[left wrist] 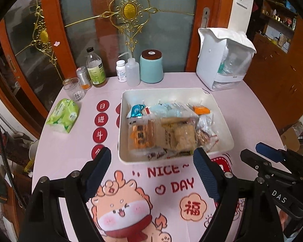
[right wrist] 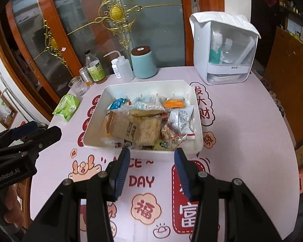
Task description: Organize snacks
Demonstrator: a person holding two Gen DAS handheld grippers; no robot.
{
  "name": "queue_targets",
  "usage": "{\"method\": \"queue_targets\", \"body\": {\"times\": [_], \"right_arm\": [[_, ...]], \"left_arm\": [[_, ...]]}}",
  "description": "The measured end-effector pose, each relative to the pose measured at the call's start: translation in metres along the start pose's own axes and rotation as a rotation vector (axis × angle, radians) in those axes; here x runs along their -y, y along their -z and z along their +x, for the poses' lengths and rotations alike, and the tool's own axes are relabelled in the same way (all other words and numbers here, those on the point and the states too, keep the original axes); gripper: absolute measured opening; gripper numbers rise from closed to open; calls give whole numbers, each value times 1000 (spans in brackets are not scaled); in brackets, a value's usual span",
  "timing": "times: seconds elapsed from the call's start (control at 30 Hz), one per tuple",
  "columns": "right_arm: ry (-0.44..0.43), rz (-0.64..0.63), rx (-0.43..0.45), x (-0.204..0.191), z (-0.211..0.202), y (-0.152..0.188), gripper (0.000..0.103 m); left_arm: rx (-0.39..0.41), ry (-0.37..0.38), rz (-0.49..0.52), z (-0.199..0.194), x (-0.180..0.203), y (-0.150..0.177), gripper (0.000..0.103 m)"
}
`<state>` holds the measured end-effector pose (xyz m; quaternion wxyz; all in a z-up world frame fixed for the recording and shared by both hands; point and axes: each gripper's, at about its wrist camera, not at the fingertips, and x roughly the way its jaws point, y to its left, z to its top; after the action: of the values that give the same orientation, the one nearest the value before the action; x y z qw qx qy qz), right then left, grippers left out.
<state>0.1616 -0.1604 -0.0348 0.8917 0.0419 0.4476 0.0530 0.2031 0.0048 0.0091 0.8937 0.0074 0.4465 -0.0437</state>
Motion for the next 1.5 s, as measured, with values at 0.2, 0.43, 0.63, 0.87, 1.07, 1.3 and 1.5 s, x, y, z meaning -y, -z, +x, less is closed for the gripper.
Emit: {"method": "queue_targets", "body": {"times": [0.2, 0.43, 0.63, 0.87, 1.07, 1.3, 1.5], "right_arm": [[-24, -40, 8, -6, -18, 21, 46], [-50, -79, 16, -3, -42, 45, 46], [-85, -77, -5, 9, -58, 70, 46], [-98, -85, -20, 22, -68, 99, 46], [-94, -78, -21, 25, -73, 117, 46], [-96, -31, -29, 19, -74, 129, 46], [-68, -11, -14, 11, -80, 131, 46]], "left_arm": [[0, -17, -21, -26, 5, 34, 83], [-17, -64, -44, -52, 20, 77, 83], [-6, -115, -79, -77, 38, 110, 92], [4, -151, -106, -96, 60, 138, 94], [-27, -146, -133, -97, 64, 155, 94], [-61, -142, -124, -92, 58, 166, 94], [-52, -139, -117, -95, 50, 166, 94]]}}
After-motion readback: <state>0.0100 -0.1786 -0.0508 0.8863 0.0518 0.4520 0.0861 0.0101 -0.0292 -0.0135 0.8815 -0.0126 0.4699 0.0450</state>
